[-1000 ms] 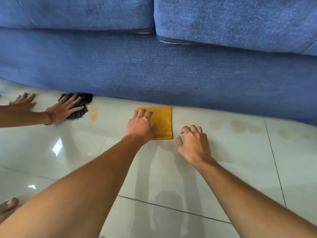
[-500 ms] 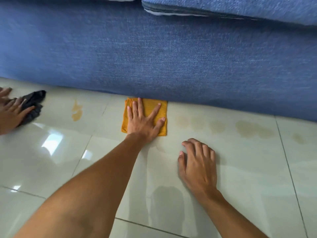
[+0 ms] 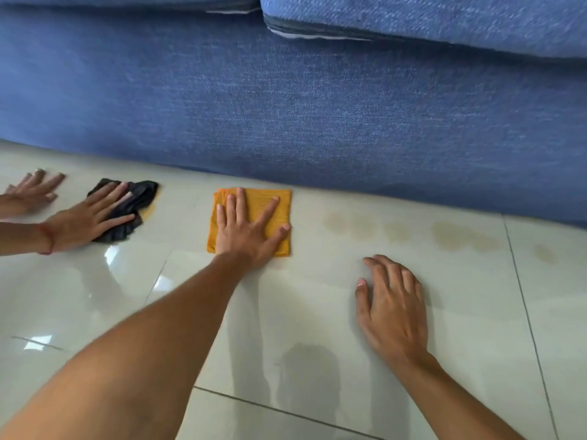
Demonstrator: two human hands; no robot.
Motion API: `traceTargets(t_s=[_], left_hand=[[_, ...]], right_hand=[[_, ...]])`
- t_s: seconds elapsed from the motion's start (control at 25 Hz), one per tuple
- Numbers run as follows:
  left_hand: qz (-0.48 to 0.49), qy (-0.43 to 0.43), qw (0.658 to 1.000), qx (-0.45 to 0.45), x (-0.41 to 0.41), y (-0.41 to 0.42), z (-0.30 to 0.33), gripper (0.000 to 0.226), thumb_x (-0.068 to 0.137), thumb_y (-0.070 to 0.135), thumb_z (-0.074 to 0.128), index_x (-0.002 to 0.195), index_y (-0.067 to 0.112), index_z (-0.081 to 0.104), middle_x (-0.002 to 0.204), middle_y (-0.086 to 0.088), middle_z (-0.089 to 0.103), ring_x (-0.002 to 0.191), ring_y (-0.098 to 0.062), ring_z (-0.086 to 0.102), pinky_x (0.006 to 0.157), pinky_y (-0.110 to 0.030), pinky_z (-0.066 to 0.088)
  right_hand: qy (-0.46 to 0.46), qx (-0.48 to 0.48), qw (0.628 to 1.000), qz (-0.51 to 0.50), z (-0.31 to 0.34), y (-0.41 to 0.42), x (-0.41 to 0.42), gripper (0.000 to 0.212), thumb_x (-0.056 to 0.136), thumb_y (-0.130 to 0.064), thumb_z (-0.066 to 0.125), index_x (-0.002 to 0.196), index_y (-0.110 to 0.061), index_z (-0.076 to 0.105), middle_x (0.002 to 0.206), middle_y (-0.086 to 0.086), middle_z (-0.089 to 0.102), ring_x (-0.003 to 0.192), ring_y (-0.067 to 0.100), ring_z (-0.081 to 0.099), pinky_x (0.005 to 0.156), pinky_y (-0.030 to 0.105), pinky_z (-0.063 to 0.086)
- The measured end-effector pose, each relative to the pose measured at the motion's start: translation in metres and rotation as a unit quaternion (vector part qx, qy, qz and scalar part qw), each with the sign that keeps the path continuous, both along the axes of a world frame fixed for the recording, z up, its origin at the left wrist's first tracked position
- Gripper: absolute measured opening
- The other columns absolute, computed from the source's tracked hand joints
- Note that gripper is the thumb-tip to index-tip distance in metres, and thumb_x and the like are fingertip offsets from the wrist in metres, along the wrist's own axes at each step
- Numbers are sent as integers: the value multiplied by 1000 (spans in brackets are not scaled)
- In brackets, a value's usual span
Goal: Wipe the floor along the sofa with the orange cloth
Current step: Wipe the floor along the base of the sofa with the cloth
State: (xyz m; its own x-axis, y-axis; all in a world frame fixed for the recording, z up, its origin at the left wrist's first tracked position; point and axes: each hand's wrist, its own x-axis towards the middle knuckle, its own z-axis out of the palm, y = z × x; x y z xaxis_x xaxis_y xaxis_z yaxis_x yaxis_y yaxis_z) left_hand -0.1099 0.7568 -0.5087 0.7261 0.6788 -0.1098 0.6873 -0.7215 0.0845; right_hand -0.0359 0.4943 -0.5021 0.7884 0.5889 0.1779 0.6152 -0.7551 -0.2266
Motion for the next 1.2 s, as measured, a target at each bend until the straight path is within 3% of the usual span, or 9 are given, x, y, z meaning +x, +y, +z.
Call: traceTargets(t_s=[0.16, 0.28, 0.44, 0.6, 0.72, 0.84, 0.96, 1.08, 1.2], left_hand=[[7, -10, 1000, 4, 21, 26, -3, 67, 88, 76, 19, 150, 55, 6, 164, -18, -5, 151, -38, -2, 121, -54, -3], [-49, -8, 998, 24, 15, -4, -2, 69, 87, 76, 17, 151, 52, 8, 164, -19, 0, 150, -40, 2, 121, -55, 2], [-108, -14, 994, 29, -49, -58, 2, 70, 86, 77, 20, 151, 53, 10, 164, -18, 2, 151, -38, 3, 122, -53, 6], [-1, 5, 1000, 9, -116, -41, 10, 73, 82, 81, 13, 149, 56, 7, 165, -13, -2, 152, -33, -1, 123, -51, 3], [40, 9, 999, 4, -72, -13, 5, 72, 81, 82, 11, 149, 57, 3, 165, -14, -6, 152, -33, -5, 122, -51, -2], [-17, -8, 1000, 1, 13, -1, -1, 70, 85, 79, 17, 149, 55, 6, 164, -16, -5, 151, -34, -3, 122, -51, -2], [-60, -5, 998, 8, 42, -19, -1, 71, 85, 78, 17, 150, 52, 11, 164, -19, 0, 151, -36, 1, 122, -53, 0], [-97, -15, 995, 16, -20, -68, 2, 71, 85, 78, 21, 151, 52, 12, 164, -18, 2, 151, -37, 3, 122, -54, 5], [-58, -8, 998, -1, -113, -95, 8, 72, 83, 81, 19, 149, 56, 8, 165, -13, -5, 152, -32, -4, 122, -51, 4]], right_hand=[[-12, 4, 1000, 11, -6, -4, 4, 43, 92, -32, 43, 127, -17, 63, 130, 4, 65, 111, 25, 58, 94, 39, 43], [14, 32, 999, 15, -5, -10, 4, 47, 92, -32, 39, 129, -14, 62, 137, 5, 62, 117, 26, 59, 99, 42, 47], [27, 38, 999, 15, -6, -12, -3, 51, 92, -31, 37, 132, -7, 59, 144, 12, 57, 128, 28, 54, 111, 37, 33], [43, 26, 999, 12, -6, -8, -8, 54, 93, -31, 35, 134, -3, 57, 143, 16, 56, 133, 30, 51, 117, 35, 23], [20, 36, 999, 10, -14, -4, -11, 49, 94, -29, 42, 132, -4, 59, 140, 17, 59, 131, 32, 53, 118, 42, 29], [2, 59, 998, 1, -22, -4, -13, 46, 94, -26, 47, 134, -6, 59, 141, 16, 59, 132, 32, 52, 118, 45, 31], [-1, 69, 998, 6, -20, -5, -13, 47, 94, -24, 44, 135, -5, 57, 141, 16, 59, 132, 33, 53, 118, 44, 30], [15, 48, 999, -2, -15, -4, -13, 51, 95, -27, 35, 137, -5, 56, 141, 17, 59, 132, 34, 53, 117, 47, 31], [61, 12, 998, 7, -1, -4, -14, 61, 93, -35, 25, 143, -8, 49, 147, 16, 53, 139, 32, 47, 119, 48, 31]])
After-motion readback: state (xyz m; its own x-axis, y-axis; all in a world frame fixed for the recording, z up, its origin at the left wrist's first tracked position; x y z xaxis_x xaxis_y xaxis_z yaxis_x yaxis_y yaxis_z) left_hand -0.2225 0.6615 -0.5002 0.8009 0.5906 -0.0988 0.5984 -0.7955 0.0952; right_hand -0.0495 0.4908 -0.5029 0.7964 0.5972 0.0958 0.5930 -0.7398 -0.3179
